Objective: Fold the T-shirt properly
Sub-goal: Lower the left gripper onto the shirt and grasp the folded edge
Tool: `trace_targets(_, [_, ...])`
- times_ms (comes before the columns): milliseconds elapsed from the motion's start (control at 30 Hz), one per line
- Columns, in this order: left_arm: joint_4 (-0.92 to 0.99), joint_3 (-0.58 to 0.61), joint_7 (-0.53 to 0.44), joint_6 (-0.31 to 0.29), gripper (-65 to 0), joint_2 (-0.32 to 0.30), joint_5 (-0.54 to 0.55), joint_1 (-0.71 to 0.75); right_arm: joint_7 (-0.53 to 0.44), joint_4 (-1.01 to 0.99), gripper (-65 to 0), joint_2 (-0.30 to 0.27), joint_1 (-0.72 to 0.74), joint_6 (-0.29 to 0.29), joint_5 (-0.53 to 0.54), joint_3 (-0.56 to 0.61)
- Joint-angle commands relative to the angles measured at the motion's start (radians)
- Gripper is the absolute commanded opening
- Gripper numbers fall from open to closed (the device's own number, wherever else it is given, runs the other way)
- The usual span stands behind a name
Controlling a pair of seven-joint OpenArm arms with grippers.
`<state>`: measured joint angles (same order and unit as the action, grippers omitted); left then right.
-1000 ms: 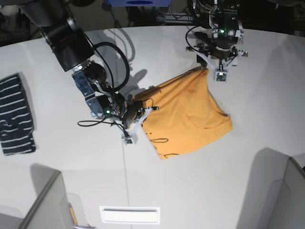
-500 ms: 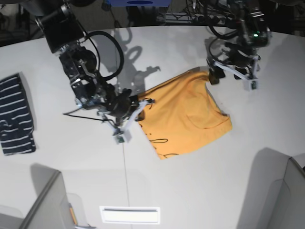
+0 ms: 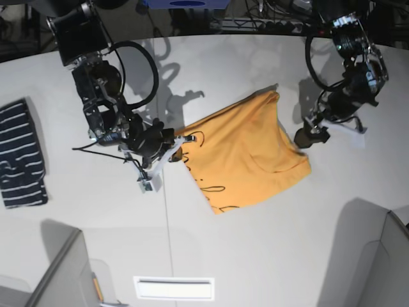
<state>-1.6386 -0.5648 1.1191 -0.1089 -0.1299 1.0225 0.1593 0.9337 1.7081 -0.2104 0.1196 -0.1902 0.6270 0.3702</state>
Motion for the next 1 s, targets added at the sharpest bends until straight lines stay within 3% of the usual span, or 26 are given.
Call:
trace_targets(0, [0.013,0.013,-0.004,-0.008,-13.8,-0.009,0.023,-0.019,-0.017,0.017,-65.0,-0.002,0.021,0.004,0.008,-0.003])
trace_targets(133, [0.094,0.076,-0.007,0.002,-13.8,-0.006,0.011,-0.074,-0.017,0.017,-65.0,-0.001,0.022,0.004,0.008,-0.003])
trace_targets(267, [0.15,0.118,-0.01,0.122,-13.8,-0.001,-0.055,-0.116,-0.017,0.017,-65.0,-0.001,0.019,0.004,0.008,-0.009])
trace_targets(667, [0.346,0.228,-0.012,0.125,-14.6,0.003,-0.063,-0.241,-0.023,0.019,-65.0,-0.001,0.002,0.004,0.008,-0.02])
trace_targets(700, [0.357,0.228,-0.012,0.125,-17.8,0.002,-0.063,-0.241,-0.023,0.019,-65.0,-0.001,-0.005,0.004,0.008,-0.041])
trace_targets(767, [0.367,0.23,-0.009,0.125,-30.1,-0.001,-0.063,-0.241,-0.025,0.02,-65.0,-0.001,-0.03,0.005,0.008,-0.09])
trace_targets(867, [0.375,0.242,-0.006,0.125,-58.6,-0.007,-0.063,-0.243,-0.025,0.053,-65.0,-0.001,-0.07,0.007,0.008,-0.156])
trace_targets(900, [0.37,0.265,-0.006,0.125,-65.0,-0.009,-0.063,-0.243,-0.025,0.068,-65.0,-0.001,-0.082,0.007,0.008,-0.178])
trace_targets(967, [0.367,0.331,-0.006,0.125,-65.0,-0.046,-0.063,-0.257,-0.025,0.102,-65.0,-0.001,-0.113,0.007,0.008,-0.231])
